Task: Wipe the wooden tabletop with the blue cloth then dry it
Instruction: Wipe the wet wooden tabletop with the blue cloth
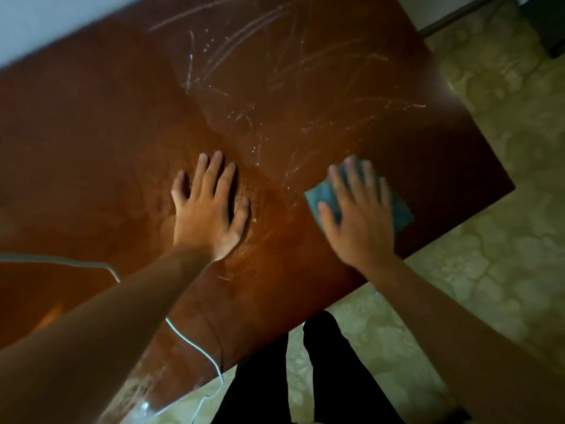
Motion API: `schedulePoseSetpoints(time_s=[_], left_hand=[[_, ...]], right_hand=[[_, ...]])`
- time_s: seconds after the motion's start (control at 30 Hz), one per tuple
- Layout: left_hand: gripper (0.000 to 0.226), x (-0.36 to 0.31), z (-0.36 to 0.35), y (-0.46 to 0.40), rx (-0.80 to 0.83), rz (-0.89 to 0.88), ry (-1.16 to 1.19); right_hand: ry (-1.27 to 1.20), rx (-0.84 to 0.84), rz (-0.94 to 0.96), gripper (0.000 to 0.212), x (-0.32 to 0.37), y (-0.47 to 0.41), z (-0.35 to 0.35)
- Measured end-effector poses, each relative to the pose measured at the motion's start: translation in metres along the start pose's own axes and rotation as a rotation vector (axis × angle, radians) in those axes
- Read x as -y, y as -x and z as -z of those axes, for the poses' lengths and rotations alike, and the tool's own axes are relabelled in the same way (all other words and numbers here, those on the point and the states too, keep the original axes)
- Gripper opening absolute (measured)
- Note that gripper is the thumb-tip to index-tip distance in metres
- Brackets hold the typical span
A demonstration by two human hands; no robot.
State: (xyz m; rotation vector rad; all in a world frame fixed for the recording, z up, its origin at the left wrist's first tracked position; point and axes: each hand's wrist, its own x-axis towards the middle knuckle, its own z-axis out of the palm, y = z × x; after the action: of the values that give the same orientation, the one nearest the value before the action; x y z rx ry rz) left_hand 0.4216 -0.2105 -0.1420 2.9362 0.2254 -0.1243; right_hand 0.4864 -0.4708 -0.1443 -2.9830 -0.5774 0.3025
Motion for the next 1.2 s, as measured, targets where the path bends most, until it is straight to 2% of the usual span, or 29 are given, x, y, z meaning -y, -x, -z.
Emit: schedulePoseSetpoints(time_s=[0.1,0.2,0.4,0.53,0.67,0.77,0.9,1.03,1.1,1.2], left_hand=[[0.065,0.000,-0.002,0.001,-0.002,-0.004,-0.010],[0.066,0.000,-0.001,0.000,-0.001,-0.015,0.003],[0.067,-0.001,-0.001,0.000,0.006,-0.017,-0.014],[0.067,0.000,-0.001,-0.001,0.005,-0.026,-0.015],[0.067,-0.001,-0.002,0.000,0.001,-0.028,0.003],[0.067,0.000,-0.003,0.000,-0.017,-0.028,0.014],[0.066,0.001,-0.003,0.001,-0.032,-0.045,0.014],[0.065,0.001,-0.004,0.001,-0.053,-0.054,0.017],[0.064,0.001,-0.004,0.001,-0.069,-0.050,0.018],[0.063,0.000,-0.004,0.001,-0.092,-0.063,0.026]], right_hand=[[-0.004,-0.053,-0.240,0.070,-0.023,-0.028,0.009],[-0.036,-0.085,-0.334,0.070,0.005,-0.033,0.009],[-0.019,-0.048,-0.030,0.068,0.105,0.016,-0.019],[-0.006,-0.003,0.127,0.068,0.065,-0.003,-0.013],[-0.003,-0.043,-0.217,0.070,0.008,-0.057,0.010],[-0.022,-0.072,-0.346,0.073,0.027,-0.065,0.010],[0.001,-0.036,-0.066,0.072,0.097,-0.021,-0.011],[-0.003,-0.018,0.098,0.069,0.082,-0.023,-0.010],[0.028,-0.034,0.022,0.070,0.052,-0.050,0.000],[-0.009,-0.051,-0.243,0.071,0.028,-0.084,0.014]])
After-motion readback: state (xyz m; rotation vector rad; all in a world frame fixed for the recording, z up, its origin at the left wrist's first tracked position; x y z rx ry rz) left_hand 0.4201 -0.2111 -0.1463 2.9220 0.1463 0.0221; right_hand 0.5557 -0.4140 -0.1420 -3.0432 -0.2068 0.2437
